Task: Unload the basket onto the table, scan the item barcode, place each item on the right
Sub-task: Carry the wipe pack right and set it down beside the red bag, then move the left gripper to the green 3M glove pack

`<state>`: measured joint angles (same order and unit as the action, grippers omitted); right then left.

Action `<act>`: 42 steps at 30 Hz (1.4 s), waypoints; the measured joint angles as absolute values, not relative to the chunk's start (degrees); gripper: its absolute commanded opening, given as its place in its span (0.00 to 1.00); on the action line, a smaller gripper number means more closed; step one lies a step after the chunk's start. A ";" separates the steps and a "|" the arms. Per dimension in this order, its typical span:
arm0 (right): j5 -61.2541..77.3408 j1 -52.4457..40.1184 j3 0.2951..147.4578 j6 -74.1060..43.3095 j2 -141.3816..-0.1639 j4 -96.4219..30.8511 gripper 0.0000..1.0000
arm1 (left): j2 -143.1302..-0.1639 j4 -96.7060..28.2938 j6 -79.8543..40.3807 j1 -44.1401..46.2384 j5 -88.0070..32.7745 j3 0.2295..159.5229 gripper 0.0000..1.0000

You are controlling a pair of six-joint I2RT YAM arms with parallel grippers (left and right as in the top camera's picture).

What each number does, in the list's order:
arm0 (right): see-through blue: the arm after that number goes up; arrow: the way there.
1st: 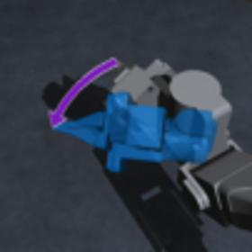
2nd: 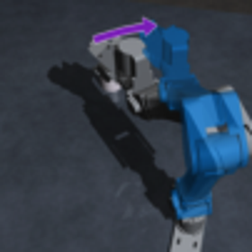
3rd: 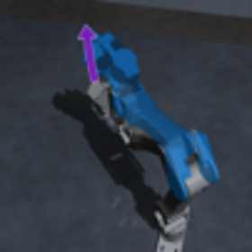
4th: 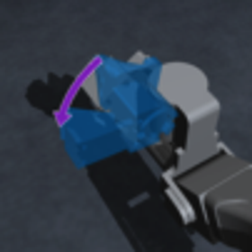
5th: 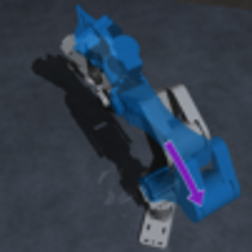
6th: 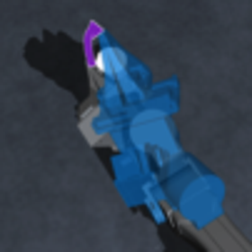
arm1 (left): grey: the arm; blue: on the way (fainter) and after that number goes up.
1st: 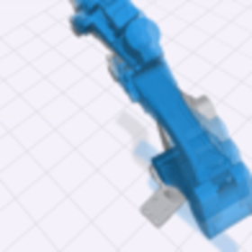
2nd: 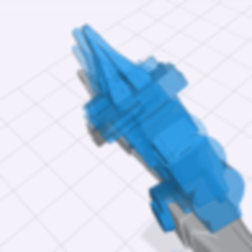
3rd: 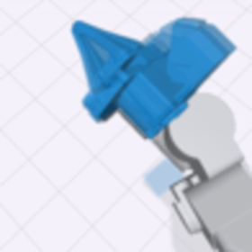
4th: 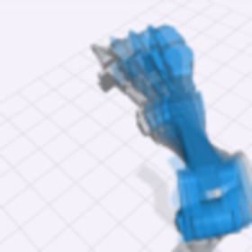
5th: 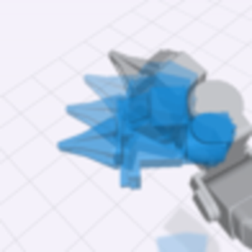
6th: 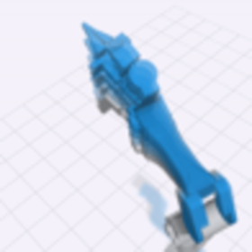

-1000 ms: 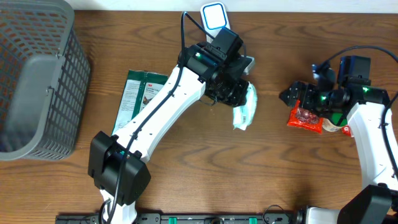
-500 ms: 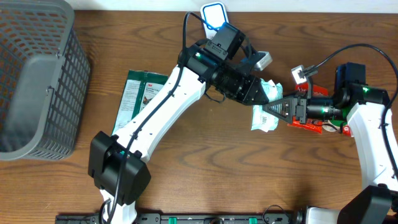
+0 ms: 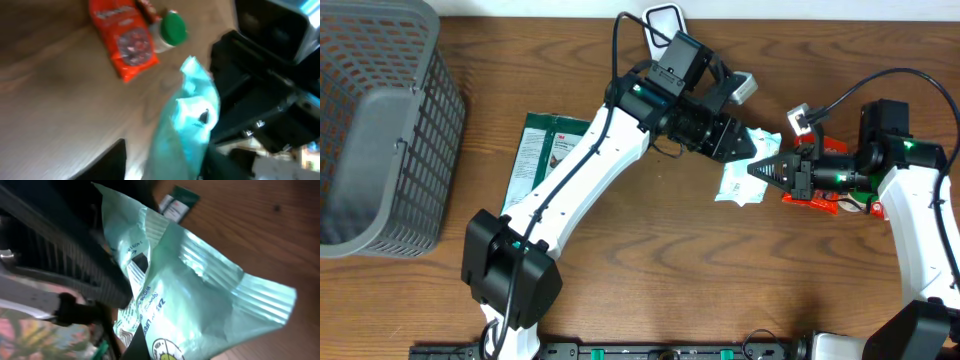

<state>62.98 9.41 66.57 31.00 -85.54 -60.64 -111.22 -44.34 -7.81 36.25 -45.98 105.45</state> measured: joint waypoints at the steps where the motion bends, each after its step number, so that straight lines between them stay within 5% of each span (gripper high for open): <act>1: 62.02 9.41 66.57 31.00 -85.54 -60.34 0.01 | -111.22 -44.31 -8.03 36.25 -44.53 105.45 0.55; 12: 35.40 9.41 66.30 18.35 -85.54 -51.96 0.02 | -111.22 -49.19 -7.92 36.16 -22.50 105.45 0.62; 22: 11.68 9.41 57.91 4.56 -85.86 -42.70 0.30 | -111.22 -56.12 -7.90 36.16 -11.53 105.45 0.63; 24: 9.13 9.41 57.52 3.70 -85.86 -42.35 0.52 | -111.22 -56.51 -7.90 36.14 -10.72 105.45 0.63; 28: 6.50 9.41 57.49 2.66 -85.86 -42.15 0.82 | -111.22 -56.75 -7.90 35.64 -8.78 105.45 0.63; 39: 14.74 9.37 57.45 -0.64 -85.86 -39.79 0.95 | -111.22 -63.33 -7.90 25.47 -7.53 105.45 0.63; 42: 21.12 8.69 57.45 -0.91 -85.86 -39.03 0.94 | -111.22 -66.94 -7.77 19.07 -7.14 105.45 0.72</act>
